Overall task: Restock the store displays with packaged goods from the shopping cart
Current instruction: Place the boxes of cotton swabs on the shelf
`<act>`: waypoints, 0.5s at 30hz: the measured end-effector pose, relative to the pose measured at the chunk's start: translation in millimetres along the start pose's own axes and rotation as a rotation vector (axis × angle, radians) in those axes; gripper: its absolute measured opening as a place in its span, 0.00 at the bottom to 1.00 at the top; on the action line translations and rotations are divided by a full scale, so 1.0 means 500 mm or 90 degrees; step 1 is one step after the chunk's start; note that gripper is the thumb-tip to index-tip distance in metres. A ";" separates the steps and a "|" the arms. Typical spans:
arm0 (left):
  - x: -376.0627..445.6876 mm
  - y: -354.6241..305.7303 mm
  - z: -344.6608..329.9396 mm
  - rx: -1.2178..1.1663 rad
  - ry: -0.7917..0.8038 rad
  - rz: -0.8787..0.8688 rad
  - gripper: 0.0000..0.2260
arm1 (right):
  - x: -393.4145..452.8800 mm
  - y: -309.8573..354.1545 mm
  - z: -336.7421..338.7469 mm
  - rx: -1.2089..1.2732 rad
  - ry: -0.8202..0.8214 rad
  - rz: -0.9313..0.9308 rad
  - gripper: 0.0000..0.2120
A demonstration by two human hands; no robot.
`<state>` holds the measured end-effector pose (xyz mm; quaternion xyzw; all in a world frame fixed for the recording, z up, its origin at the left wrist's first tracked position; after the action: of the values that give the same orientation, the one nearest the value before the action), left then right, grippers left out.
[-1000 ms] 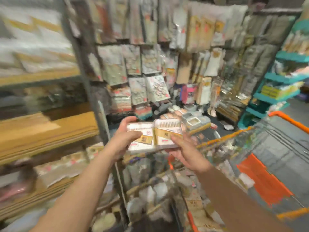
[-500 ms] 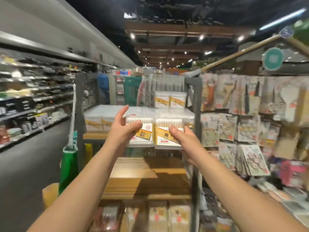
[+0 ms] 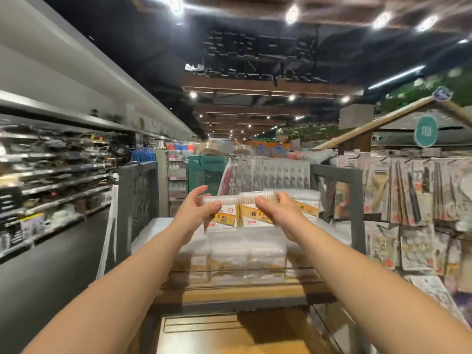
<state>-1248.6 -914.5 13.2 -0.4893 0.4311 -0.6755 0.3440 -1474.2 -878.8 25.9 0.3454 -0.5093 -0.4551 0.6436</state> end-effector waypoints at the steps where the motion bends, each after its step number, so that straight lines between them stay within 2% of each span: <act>1: 0.010 0.012 0.003 0.009 0.011 0.001 0.30 | 0.010 -0.009 0.002 -0.031 0.008 -0.016 0.38; 6: 0.050 0.025 0.012 0.067 0.055 0.015 0.32 | 0.038 -0.034 0.014 -0.208 0.034 -0.045 0.40; 10: 0.065 0.032 0.012 0.098 0.096 0.099 0.38 | 0.075 -0.007 0.023 -0.397 0.082 -0.049 0.41; 15: 0.109 0.031 0.042 0.109 0.067 0.112 0.23 | 0.146 0.034 0.027 -0.482 0.154 -0.045 0.38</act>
<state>-1243.4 -974.1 21.9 -0.3819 0.4307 -0.7018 0.4195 -1478.3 -940.9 69.6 0.1519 -0.2138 -0.5884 0.7649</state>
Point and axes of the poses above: each hand's wrist, its own x-axis towards the middle knuckle, its own z-axis out of the back of the hand, y = z × x, the point moved 4 cm from there along x, towards the middle knuckle, and after that the axes turned 11 degrees about y, right-handed, at the moved point
